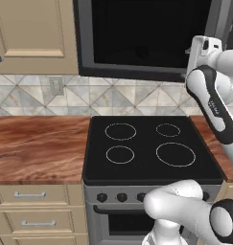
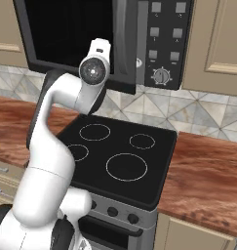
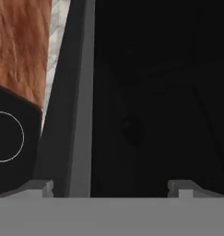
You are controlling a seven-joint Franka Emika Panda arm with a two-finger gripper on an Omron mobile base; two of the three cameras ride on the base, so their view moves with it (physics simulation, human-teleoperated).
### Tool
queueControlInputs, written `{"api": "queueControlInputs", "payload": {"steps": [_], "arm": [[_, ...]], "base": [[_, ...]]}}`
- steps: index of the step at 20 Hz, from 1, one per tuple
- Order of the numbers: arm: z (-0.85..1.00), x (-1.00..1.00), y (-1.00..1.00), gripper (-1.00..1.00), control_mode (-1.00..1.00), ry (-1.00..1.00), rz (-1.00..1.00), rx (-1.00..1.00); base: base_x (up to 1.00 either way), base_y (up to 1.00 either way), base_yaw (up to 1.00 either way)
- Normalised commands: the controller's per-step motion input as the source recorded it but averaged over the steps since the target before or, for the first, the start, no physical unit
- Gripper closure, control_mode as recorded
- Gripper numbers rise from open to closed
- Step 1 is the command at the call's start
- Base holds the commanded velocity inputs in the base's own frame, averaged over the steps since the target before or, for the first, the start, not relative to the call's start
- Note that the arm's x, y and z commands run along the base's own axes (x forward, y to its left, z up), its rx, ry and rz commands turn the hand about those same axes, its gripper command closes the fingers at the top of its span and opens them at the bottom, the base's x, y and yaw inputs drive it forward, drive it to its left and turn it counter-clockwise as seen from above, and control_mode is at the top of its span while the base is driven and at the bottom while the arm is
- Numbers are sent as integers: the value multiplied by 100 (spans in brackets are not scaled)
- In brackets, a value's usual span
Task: Transport the steak from the fridge to the microwave and turn on the microwave.
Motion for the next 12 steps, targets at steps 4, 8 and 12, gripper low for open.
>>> {"api": "queueControlInputs", "payload": {"steps": [4, 8, 12], "arm": [[-11, 74, 0, -100, -100, -9, -5, -12], [0, 68, -8, -100, -100, -11, -11, -12], [0, 65, -10, -100, -100, -6, -12, -7]], "base": [[0, 0, 0], [0, 0, 0], [0, 0, 0]]}}
